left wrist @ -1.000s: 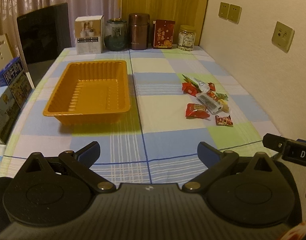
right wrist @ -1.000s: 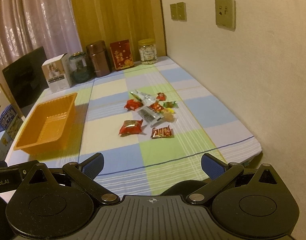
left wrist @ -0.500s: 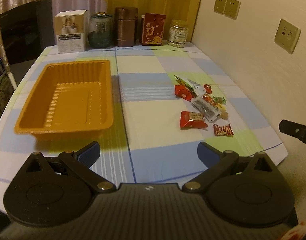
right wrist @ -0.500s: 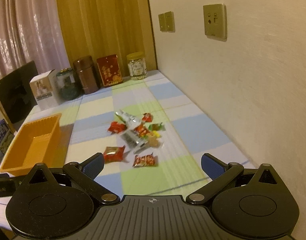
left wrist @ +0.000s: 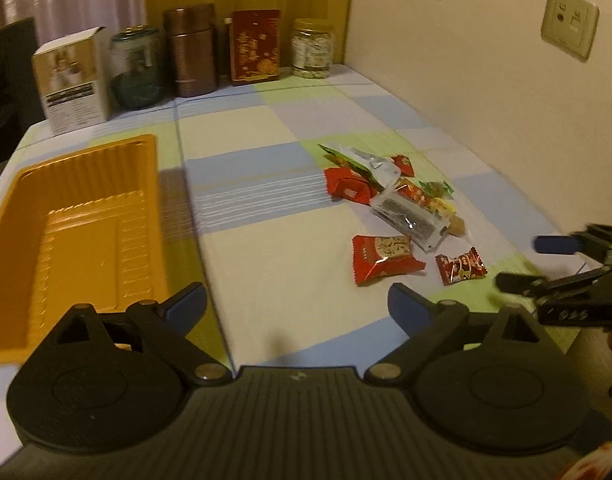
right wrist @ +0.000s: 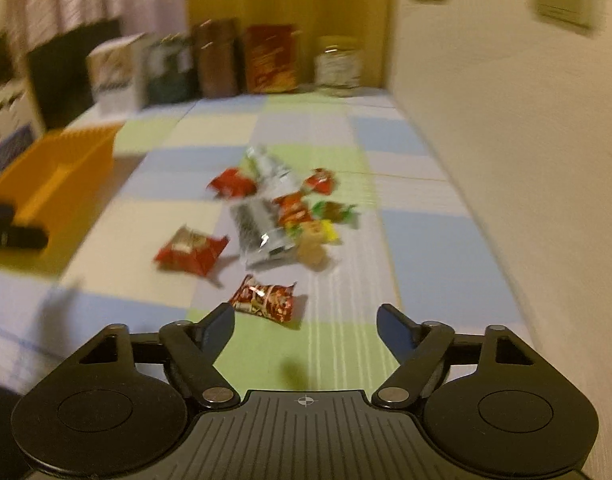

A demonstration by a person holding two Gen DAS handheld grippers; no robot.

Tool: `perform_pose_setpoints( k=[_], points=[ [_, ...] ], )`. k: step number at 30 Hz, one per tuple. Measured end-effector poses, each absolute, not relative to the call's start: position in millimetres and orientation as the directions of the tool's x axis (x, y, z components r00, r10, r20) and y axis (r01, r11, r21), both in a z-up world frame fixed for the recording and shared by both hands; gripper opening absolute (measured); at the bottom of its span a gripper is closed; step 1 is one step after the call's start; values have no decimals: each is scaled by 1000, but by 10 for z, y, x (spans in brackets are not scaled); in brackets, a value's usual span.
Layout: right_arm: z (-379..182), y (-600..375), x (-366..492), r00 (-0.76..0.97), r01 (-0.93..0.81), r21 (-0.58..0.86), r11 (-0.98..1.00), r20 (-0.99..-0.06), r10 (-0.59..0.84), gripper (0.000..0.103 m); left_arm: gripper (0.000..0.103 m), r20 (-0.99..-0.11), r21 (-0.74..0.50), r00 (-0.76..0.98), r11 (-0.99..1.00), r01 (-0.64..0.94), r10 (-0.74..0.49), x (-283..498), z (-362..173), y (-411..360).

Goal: Organize snacks
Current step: 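Move both tools toward the pile of wrapped candies, then close right tool on small brown-red candy while left tool grasps red candy pack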

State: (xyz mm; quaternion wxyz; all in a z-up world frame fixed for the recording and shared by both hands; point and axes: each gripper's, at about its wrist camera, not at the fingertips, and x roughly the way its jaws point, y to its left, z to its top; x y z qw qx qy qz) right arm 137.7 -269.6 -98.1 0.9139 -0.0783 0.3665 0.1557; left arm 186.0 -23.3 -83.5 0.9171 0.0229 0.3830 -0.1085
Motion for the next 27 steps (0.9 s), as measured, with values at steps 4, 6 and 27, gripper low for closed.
perform_pose_setpoints(
  k=[4,6,27],
  points=[
    [-1212,-2564,1547,660,-440,-92,893,-708,252,70,96,-706,-24,679,965,263,-202,1995,-906,-317],
    [-1300,-2517,1613,655,-466,-118,877,-712,252,66,96,-706,-28,674,960,280,-218,2051,-939,-337],
    [-1257,-2567,1703,642,-395,54,917,-698,317,26,94,-722,-24,614,898,439,-320,2413,-1183,-688]
  ],
)
